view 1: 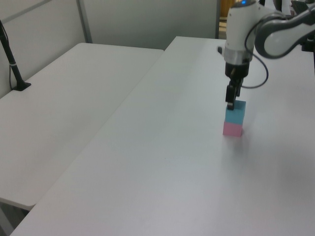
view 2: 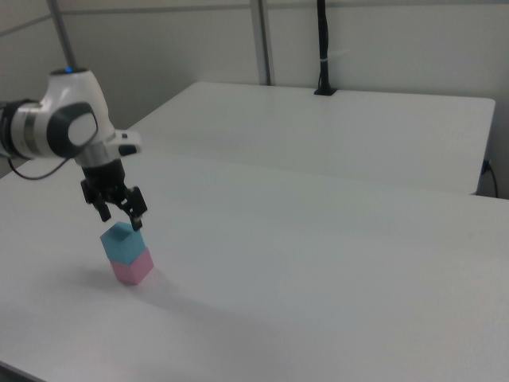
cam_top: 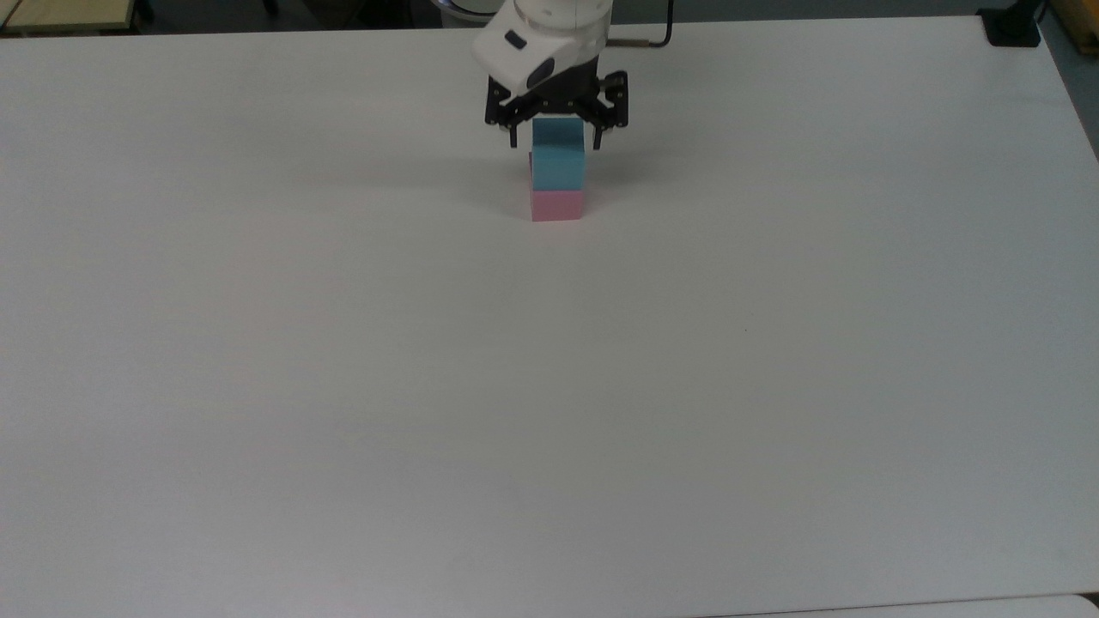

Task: Put blue cube on pink cube

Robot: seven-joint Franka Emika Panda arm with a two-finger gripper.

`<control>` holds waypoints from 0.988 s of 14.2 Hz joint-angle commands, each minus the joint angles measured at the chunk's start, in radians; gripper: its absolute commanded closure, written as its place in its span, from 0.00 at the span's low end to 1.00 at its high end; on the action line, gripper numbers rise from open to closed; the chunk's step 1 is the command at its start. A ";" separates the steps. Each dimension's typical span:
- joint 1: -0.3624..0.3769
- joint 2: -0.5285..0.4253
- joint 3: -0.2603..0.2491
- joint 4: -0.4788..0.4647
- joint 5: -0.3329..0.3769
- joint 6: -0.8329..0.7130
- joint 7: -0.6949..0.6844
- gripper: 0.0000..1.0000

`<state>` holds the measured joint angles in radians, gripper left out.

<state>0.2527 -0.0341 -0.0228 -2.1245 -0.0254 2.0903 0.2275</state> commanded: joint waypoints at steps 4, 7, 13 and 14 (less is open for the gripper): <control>0.005 -0.027 0.001 0.424 0.015 -0.474 -0.019 0.00; 0.000 -0.027 0.000 0.586 0.013 -0.601 -0.020 0.00; -0.056 -0.007 -0.020 0.609 -0.005 -0.609 -0.121 0.00; -0.105 0.005 -0.020 0.609 -0.004 -0.595 -0.179 0.00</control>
<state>0.2232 -0.0655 -0.0341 -1.5305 -0.0271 1.4877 0.1744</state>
